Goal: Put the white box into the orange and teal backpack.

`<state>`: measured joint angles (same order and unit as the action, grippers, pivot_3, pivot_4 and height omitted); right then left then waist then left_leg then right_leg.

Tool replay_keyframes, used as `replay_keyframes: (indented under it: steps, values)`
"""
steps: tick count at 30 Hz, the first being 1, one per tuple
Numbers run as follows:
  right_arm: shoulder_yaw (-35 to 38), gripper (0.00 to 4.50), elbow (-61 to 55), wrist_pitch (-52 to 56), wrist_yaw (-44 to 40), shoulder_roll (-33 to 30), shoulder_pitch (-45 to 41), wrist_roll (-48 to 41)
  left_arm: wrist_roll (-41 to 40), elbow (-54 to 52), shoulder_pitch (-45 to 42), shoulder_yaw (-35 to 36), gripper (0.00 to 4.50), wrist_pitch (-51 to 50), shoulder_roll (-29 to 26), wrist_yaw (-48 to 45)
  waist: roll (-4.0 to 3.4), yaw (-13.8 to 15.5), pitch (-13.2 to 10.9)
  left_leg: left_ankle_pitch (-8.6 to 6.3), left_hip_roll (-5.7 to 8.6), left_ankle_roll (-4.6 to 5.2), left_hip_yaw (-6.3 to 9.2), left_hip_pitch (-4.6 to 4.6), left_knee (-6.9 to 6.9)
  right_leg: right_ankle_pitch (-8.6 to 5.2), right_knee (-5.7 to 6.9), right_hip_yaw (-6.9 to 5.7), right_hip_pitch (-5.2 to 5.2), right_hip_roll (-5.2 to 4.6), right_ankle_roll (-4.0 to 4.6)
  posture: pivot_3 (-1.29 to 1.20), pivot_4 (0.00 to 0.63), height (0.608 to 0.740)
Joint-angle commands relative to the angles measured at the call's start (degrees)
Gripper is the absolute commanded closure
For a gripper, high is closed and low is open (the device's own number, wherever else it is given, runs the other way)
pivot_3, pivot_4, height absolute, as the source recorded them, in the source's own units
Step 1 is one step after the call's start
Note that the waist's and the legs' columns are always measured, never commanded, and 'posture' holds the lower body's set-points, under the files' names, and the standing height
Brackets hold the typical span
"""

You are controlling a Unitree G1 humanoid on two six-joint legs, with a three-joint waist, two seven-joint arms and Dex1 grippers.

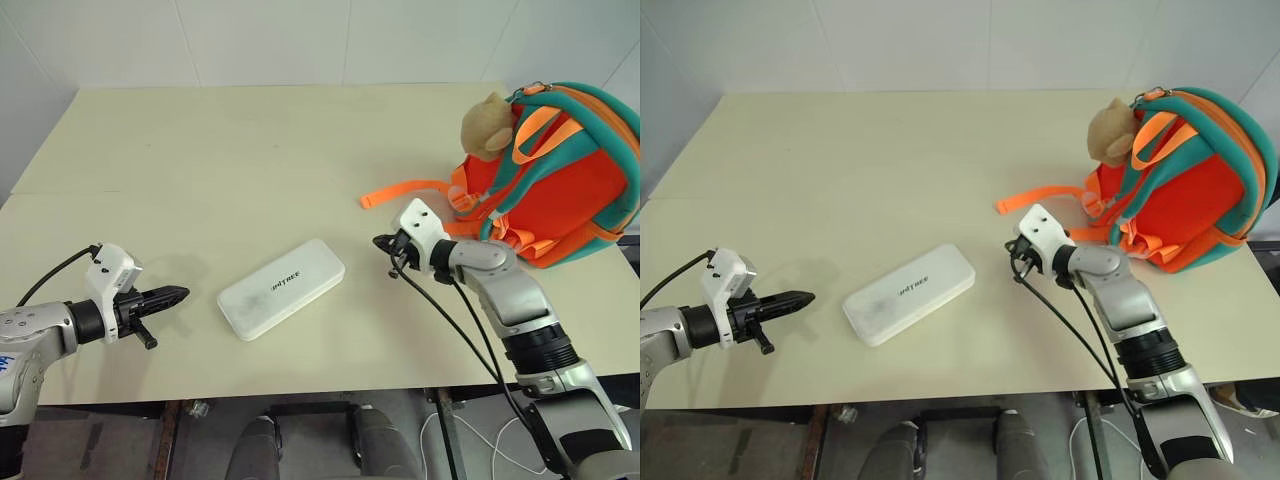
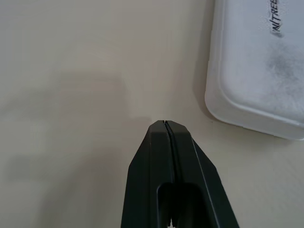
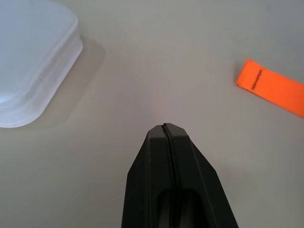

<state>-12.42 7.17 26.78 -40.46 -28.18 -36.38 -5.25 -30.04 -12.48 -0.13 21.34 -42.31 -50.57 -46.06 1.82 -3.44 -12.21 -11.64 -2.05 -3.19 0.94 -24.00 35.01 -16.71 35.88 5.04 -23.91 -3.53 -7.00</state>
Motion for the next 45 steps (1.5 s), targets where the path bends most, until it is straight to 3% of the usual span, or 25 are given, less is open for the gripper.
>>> replay_keyframes:
  steps: [1,11,19,34,45]
  values:
    - [-0.8,4.5,0.1,-1.7,0.2,1.6,-1.2,1.2,-1.9,-4.2,1.6,1.5,4.49,-5.7,1.0,3.4,0.0,0.0,0.0,0.0,0.0,0.0,0.0,0.0,0.0,0.01,0.02,0.0,0.0,-0.01,-0.02,0.0,0.15,0.74]
    - [-3.2,4.5,3.5,-2.9,-1.0,6.3,-3.0,3.1,-6.7,-7.2,1.0,-1.0,4.49,-8.5,7.0,3.6,0.02,0.1,0.0,0.0,0.0,-0.02,0.01,0.02,0.01,0.12,0.01,-0.01,0.01,0.0,-0.12,0.0,0.15,0.74]
    - [-4.0,4.5,-1.0,0.1,-4.1,7.7,-1.9,2.1,-4.4,-3.9,-1.0,-5.3,4.49,1.6,11.8,1.1,0.04,0.2,0.0,0.0,0.01,-0.03,0.01,0.03,0.01,0.1,0.0,-0.01,0.02,-0.01,-0.07,0.0,0.15,0.74]
    - [-3.7,4.5,-13.5,9.4,-11.5,5.5,1.6,-2.8,-3.0,-2.0,-3.4,-9.1,4.49,3.3,12.4,0.7,0.05,0.3,0.0,0.0,0.03,-0.03,0.01,0.05,0.02,-0.03,-0.02,0.0,0.05,-0.02,0.18,0.0,0.15,0.74]
    - [-6.0,4.5,-14.9,10.1,-12.3,1.0,4.4,0.6,0.3,2.7,-5.4,-7.3,4.49,5.8,9.5,-0.5,0.08,-0.1,0.1,0.0,0.02,-0.03,-0.07,0.41,-0.04,-0.1,-0.24,0.09,0.38,-0.02,0.34,0.0,0.15,0.74]
